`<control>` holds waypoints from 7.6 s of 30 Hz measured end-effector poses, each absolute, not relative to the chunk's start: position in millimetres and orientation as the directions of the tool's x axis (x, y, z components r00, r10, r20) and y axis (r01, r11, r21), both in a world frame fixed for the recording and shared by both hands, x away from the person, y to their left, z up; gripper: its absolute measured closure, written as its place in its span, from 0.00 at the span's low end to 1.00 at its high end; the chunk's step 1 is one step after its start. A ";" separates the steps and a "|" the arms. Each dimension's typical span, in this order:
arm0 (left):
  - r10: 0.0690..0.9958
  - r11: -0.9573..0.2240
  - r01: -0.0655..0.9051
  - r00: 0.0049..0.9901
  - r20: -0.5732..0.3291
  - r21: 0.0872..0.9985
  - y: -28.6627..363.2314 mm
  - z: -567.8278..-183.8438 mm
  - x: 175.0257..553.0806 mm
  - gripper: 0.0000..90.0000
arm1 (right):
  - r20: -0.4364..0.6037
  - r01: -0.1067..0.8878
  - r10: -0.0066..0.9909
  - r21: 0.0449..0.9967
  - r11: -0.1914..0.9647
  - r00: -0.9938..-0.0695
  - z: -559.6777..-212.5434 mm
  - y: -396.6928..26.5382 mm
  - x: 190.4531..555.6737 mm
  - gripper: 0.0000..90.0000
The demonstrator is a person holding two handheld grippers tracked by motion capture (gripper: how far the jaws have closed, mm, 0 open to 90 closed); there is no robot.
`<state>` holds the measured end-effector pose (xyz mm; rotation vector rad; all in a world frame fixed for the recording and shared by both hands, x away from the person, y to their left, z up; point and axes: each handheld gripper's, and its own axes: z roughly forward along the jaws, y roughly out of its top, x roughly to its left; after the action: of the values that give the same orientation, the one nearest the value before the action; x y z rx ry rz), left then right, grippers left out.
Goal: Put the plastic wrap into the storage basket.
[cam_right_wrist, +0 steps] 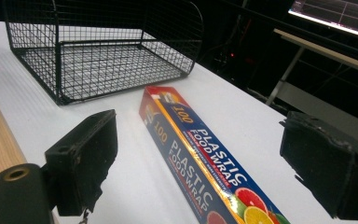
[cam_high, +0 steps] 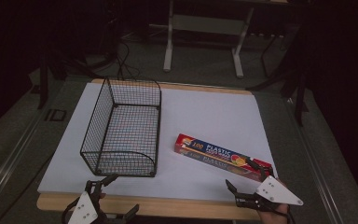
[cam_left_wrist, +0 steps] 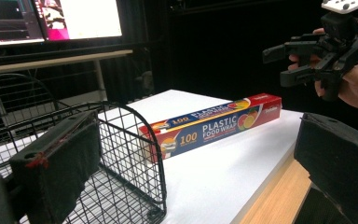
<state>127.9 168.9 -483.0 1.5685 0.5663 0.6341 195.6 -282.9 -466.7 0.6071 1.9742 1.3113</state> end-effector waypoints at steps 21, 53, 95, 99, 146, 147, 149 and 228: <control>0.662 -0.094 -0.017 0.746 0.075 0.995 166.8 -484.4 128.6 0.02 | -0.274 0.044 0.616 0.892 0.450 -0.739 -467.9 -285.5 207.1 0.16; 0.647 -0.078 -0.010 0.760 0.058 0.997 166.4 -485.5 129.8 0.02 | -0.240 0.384 0.618 0.604 0.699 -0.748 -494.1 -325.7 284.7 0.11; 0.640 -0.084 -0.009 0.766 0.061 0.996 166.3 -485.9 129.6 0.02 | -0.090 0.370 0.402 0.253 0.894 -0.911 -485.9 -258.9 355.3 0.19; 0.641 -0.085 -0.008 0.765 0.061 0.996 166.5 -485.9 129.5 0.02 | -0.084 0.361 0.389 0.237 0.902 -0.917 -488.2 -254.2 358.5 0.20; 0.641 -0.088 0.000 0.765 0.057 0.996 166.2 -486.9 130.7 0.02 | 0.005 0.459 0.473 0.255 0.851 -0.881 -469.7 -233.6 373.2 0.44; 0.642 -0.087 0.000 0.765 0.057 0.996 166.1 -486.9 130.7 0.02 | 0.005 0.459 0.473 0.255 0.851 -0.881 -469.7 -233.6 373.2 0.44; 0.640 -0.087 0.000 0.766 0.056 0.996 166.1 -486.9 130.8 0.02 | 0.013 0.481 0.502 0.309 0.820 -0.865 -462.5 -231.7 371.2 0.44; 0.671 -0.136 0.015 0.737 0.081 0.991 169.1 -488.0 128.9 0.02 | 0.177 0.574 0.736 0.750 0.329 -0.654 -362.5 57.5 397.9 0.45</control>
<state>128.9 169.1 -488.0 1.6249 0.5623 0.6204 397.9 57.5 -362.5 1.1973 2.3952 1.2269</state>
